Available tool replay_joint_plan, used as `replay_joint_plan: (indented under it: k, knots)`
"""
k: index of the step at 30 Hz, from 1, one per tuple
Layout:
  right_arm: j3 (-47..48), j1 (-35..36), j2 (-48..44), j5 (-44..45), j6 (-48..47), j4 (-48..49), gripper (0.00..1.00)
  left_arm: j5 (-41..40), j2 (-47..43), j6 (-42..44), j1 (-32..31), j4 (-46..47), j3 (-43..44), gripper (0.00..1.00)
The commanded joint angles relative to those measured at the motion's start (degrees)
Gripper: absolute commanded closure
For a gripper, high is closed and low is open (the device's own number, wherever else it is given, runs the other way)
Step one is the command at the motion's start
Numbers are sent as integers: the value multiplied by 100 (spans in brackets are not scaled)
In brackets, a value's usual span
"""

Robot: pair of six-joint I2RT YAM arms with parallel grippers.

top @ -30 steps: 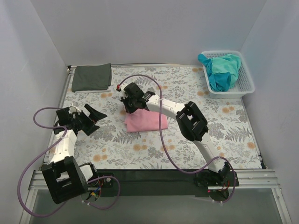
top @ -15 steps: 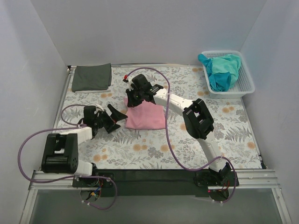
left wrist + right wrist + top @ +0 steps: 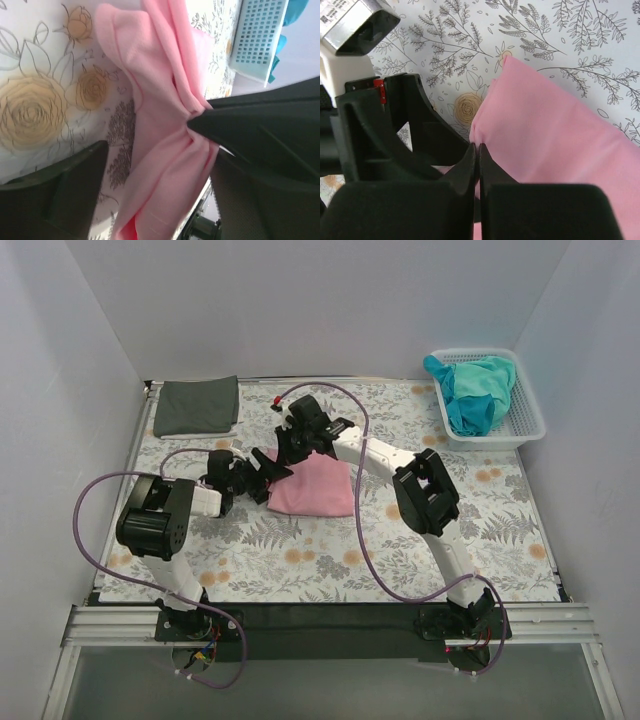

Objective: Fold and stack the t-shirts
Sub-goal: Neatly place the folded tshirt to the corner

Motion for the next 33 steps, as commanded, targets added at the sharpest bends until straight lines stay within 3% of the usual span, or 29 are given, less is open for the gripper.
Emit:
replay_joint_plan:
  k: [1, 5, 6, 7, 9, 10, 11, 14, 16, 20, 24, 29, 33]
  knots:
    - [182, -43, 61, -94, 198, 69, 99, -419, 280, -220, -46, -52, 150, 30]
    - [173, -114, 149, -155, 373, 95, 98, -743, 438, -265, -46, -202, 264, 49]
    - [156, -149, 166, -156, 383, 95, 94, -762, 474, -221, -46, -237, 386, 67]
    - [156, -158, 167, -147, 391, 104, 89, -814, 500, 93, -46, -533, 491, 77]
    - [156, -245, 149, -42, 348, 95, 72, -1244, 553, 455, -46, -1227, 798, 99]
    - [164, -289, 114, 19, 322, 95, 64, -1358, 579, 804, -2, -1831, 1052, 100]
    - [191, -333, 62, 133, 278, 86, 49, -1429, 588, 930, 24, -2107, 1177, 100]
    - [217, -517, -149, 563, 58, 104, 28, -1623, 588, 1674, 121, -3065, 1660, 100]
    - [235, -684, -263, 661, -135, 95, 22, -1895, 676, 2124, 121, -3863, 2141, 100]
    - [-72, -1001, -694, 688, -425, 86, 14, -2886, 1132, 3537, 112, -4796, 3124, 99]
    - [-555, -1326, -1081, 653, -645, 60, 12, -3933, 1599, 4320, 103, -5361, 4112, 100]
    - [-1100, -1546, -1512, 653, -821, 51, 2, -4014, 1871, 5026, 104, -5405, 5123, 100]
    - [-1294, -1599, -1661, 583, -961, 33, 2, -4013, 2099, 5281, 104, -5423, 5914, 100]
